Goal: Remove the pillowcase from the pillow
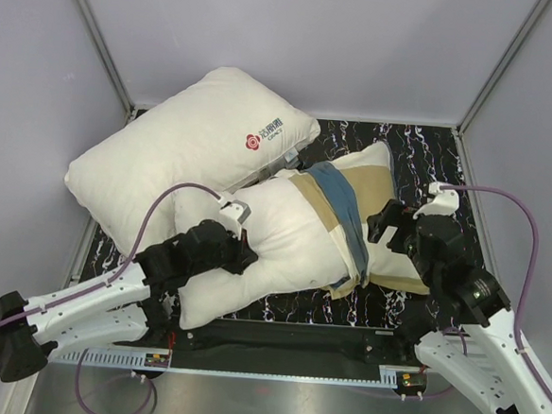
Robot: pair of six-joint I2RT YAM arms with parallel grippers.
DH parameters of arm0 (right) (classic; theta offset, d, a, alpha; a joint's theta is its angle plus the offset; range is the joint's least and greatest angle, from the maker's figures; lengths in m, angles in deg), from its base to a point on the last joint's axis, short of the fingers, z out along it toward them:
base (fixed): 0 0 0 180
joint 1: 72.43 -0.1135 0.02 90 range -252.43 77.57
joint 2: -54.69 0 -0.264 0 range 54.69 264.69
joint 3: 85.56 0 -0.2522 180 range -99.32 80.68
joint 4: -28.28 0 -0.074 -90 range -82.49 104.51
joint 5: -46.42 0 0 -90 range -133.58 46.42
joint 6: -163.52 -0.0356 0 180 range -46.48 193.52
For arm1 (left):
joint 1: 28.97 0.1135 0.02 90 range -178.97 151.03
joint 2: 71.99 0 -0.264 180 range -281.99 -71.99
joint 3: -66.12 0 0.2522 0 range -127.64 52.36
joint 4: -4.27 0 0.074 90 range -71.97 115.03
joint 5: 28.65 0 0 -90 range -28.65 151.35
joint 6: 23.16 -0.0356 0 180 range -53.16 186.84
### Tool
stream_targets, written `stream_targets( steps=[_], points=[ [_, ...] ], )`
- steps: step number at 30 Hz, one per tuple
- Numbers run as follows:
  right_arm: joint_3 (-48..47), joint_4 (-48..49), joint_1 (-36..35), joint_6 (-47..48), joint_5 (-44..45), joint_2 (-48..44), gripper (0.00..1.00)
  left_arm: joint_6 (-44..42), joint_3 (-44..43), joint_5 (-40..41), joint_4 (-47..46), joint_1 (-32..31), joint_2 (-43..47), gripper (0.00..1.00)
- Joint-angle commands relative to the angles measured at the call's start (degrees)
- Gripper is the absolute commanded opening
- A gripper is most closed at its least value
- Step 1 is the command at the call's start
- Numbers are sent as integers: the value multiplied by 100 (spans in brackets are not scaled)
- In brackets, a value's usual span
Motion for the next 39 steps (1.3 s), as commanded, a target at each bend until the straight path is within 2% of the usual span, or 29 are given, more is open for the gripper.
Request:
stream_targets(
  steps=[1, 5, 12, 16, 19, 24, 28, 35, 37, 38, 39],
  points=[
    [-178, 227, 36, 391, 132, 299, 100, 324, 448, 501, -241, -449, -198, 0],
    [-196, 649, 45, 743, -131, 764, 100, 667, 791, 844, -347, -1179, -303, 0],
    [-468, 1658, 45, 1007, -456, 1862, 100, 1773, 1468, 1248, -1022, -2471, -847, 0],
    [-915, 1967, 36, 1095, -545, 2268, 100, 2161, 1416, 1477, -1269, -3200, -1471, 0],
    [-1162, 2073, 45, 1174, -729, 2505, 100, 2311, 1215, 1609, -1375, -3482, -2077, 0],
    [-1119, 2476, 45, 1341, -1370, 2541, 100, 2407, 994, 1662, -1673, -3676, -2535, 0],
    [-1022, 2504, 36, 1306, -1327, 2725, 100, 2487, 985, 1653, -1885, -3755, -2580, 0],
    [-1005, 2020, 36, 1227, -2292, 3734, 100, 2610, 994, 1767, -1753, -3887, -2589, 0],
    [-891, 2047, 36, 1105, -2285, 3911, 100, 2689, 1011, 1802, -1683, -3940, -2580, 0],
    [-856, 2029, 45, 1051, -2128, 4043, 96, 2706, 1011, 1828, -1657, -3949, -2571, 0],
    [-838, 2003, 45, 1007, -2014, 4096, 86, 2767, 1037, 1837, -1630, -3966, -2562, 0]
  ],
)
